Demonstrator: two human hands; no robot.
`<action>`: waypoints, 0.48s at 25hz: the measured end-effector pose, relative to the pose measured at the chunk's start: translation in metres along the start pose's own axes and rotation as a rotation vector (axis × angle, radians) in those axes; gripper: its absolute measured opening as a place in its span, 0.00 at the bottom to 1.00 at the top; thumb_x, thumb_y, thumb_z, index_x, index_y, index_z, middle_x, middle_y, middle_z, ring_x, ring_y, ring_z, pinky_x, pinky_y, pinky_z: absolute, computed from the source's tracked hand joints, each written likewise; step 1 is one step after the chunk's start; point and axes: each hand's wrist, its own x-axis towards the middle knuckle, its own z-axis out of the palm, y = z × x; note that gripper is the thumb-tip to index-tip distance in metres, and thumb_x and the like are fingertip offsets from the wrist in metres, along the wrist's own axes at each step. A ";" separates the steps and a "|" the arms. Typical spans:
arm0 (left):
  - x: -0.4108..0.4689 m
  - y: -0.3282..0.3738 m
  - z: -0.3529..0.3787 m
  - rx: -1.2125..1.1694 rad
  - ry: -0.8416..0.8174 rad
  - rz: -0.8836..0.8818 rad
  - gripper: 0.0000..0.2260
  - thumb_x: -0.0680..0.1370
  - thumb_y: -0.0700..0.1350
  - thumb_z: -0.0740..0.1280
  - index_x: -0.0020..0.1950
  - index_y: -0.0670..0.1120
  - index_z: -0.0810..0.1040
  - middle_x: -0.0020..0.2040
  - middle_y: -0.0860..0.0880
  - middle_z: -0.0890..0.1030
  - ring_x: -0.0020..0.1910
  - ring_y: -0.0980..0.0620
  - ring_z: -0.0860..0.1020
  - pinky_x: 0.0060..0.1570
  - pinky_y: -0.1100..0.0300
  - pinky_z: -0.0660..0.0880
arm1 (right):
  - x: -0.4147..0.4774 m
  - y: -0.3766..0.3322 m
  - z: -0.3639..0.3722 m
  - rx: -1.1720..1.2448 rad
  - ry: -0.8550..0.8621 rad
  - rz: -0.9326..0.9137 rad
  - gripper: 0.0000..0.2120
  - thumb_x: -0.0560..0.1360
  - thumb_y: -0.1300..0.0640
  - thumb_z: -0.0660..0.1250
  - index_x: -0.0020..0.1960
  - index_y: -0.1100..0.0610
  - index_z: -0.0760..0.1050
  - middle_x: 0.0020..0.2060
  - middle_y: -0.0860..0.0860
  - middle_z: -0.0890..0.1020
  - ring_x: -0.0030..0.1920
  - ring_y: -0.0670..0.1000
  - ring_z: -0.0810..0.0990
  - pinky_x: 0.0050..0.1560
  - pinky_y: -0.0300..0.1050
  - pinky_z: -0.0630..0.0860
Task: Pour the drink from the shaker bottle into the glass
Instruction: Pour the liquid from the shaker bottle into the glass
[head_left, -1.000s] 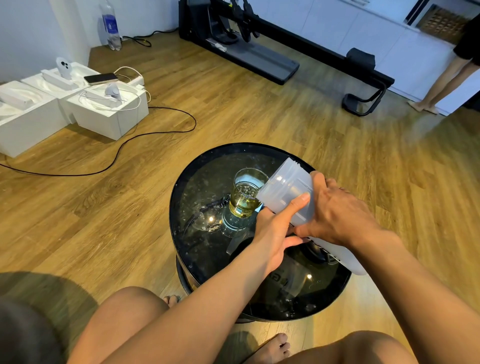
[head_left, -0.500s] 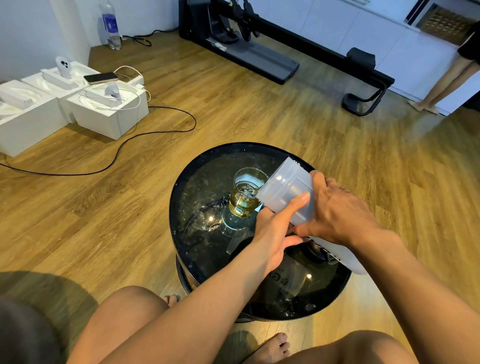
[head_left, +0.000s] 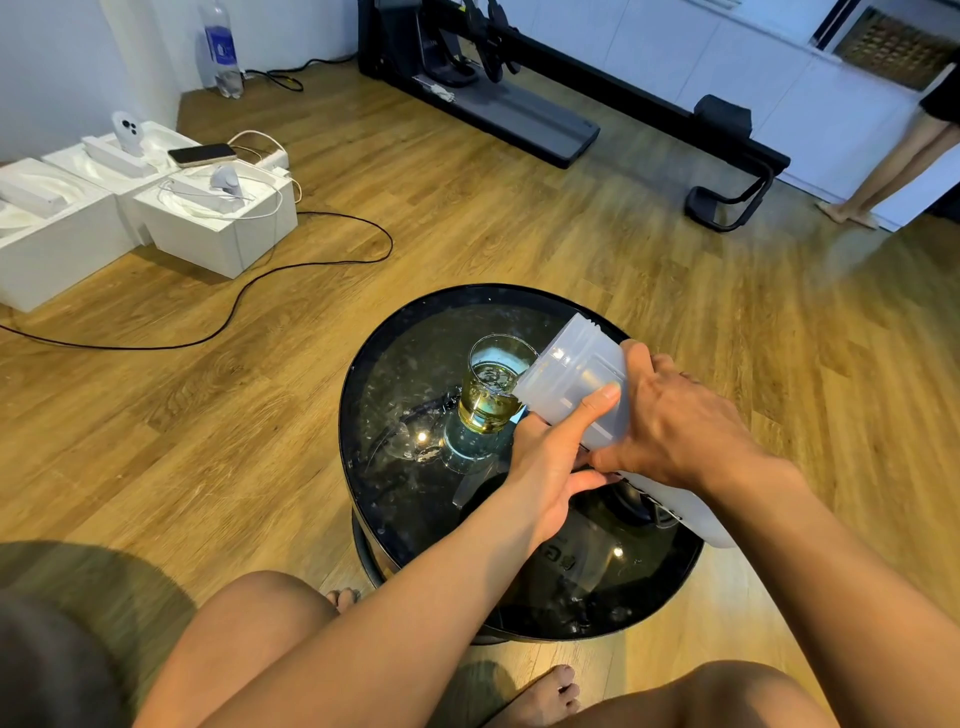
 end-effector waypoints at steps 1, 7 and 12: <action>0.000 0.000 0.000 0.001 0.000 0.000 0.12 0.75 0.47 0.75 0.57 0.52 0.80 0.55 0.42 0.86 0.57 0.38 0.84 0.52 0.41 0.82 | 0.000 0.000 0.000 -0.001 0.001 -0.001 0.53 0.59 0.36 0.77 0.72 0.54 0.51 0.60 0.56 0.70 0.59 0.61 0.73 0.48 0.53 0.71; 0.001 -0.001 0.000 0.003 0.005 -0.001 0.12 0.75 0.47 0.75 0.56 0.52 0.80 0.54 0.43 0.86 0.57 0.37 0.84 0.54 0.40 0.82 | 0.000 0.000 0.000 0.000 -0.001 0.004 0.53 0.59 0.36 0.77 0.71 0.53 0.51 0.59 0.55 0.70 0.59 0.60 0.73 0.47 0.53 0.71; 0.000 -0.001 0.000 0.012 0.016 -0.006 0.14 0.74 0.47 0.76 0.59 0.51 0.80 0.57 0.41 0.86 0.57 0.37 0.84 0.54 0.40 0.82 | -0.001 0.000 0.000 -0.003 0.003 0.005 0.53 0.58 0.36 0.77 0.71 0.53 0.51 0.59 0.55 0.70 0.59 0.61 0.73 0.48 0.54 0.72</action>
